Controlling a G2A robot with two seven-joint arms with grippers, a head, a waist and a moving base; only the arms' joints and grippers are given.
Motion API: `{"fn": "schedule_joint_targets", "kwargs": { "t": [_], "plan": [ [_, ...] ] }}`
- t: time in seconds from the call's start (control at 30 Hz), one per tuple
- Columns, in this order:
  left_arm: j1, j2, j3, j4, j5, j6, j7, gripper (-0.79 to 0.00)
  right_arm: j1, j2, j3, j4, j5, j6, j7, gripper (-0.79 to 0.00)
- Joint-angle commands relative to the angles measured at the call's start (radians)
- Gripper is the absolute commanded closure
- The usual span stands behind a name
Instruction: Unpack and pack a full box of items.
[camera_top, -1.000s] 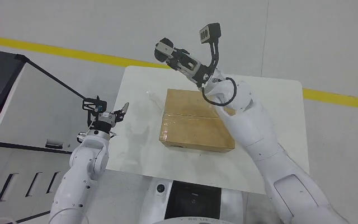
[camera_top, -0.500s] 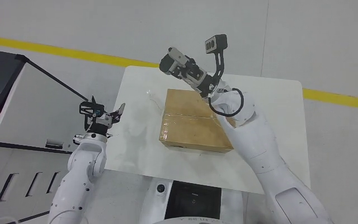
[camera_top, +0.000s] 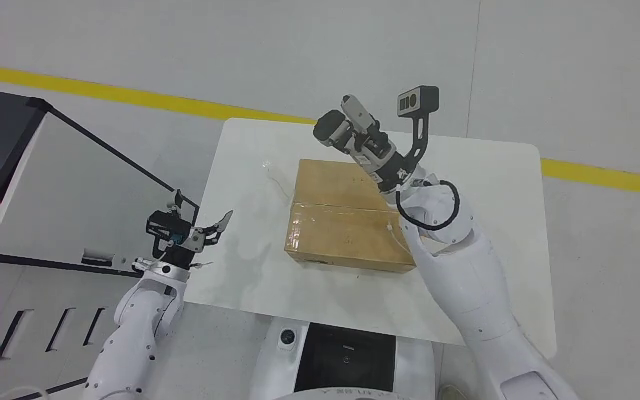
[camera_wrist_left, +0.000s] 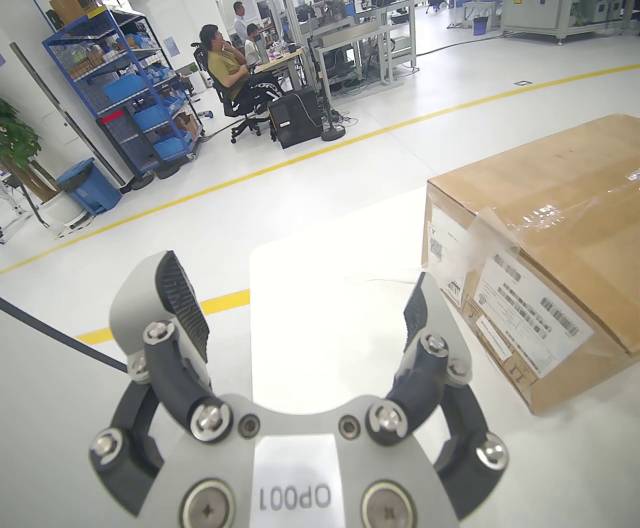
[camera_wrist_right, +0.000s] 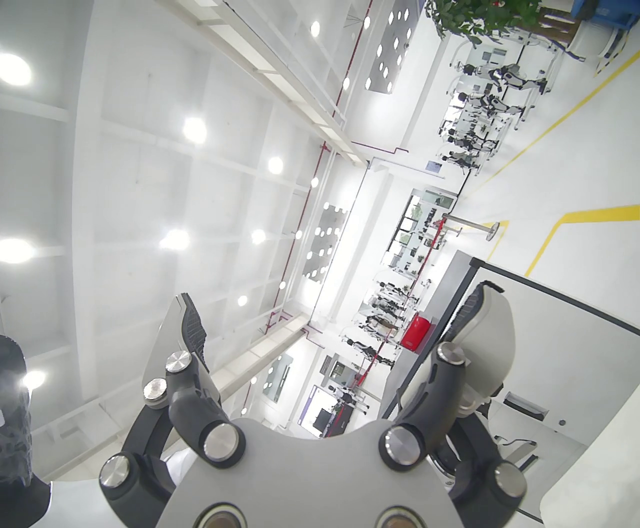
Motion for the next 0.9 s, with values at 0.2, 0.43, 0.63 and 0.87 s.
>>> {"fn": "schedule_joint_targets", "kwargs": {
  "t": [0.2,0.43,0.63,0.87],
  "plan": [
    [-0.001,-0.001,0.001,-0.004,-0.003,0.006,0.002,-0.785,-0.013,0.001,-0.002,0.003,-0.004,0.0,-0.005,-0.785],
    [-0.035,-0.022,0.15,-0.043,0.001,0.077,0.024,-0.785,-0.262,0.046,0.261,-0.161,-0.066,-0.032,-0.067,-0.785],
    [-0.098,-0.046,0.305,0.029,0.095,0.209,0.075,-0.785,-0.429,0.064,0.381,-0.283,-0.073,0.0,-0.096,-0.785],
    [-0.098,-0.046,0.305,0.029,0.095,0.209,0.075,-0.785,-0.433,0.065,0.381,-0.292,-0.07,0.008,-0.094,-0.785]
  ]
}}
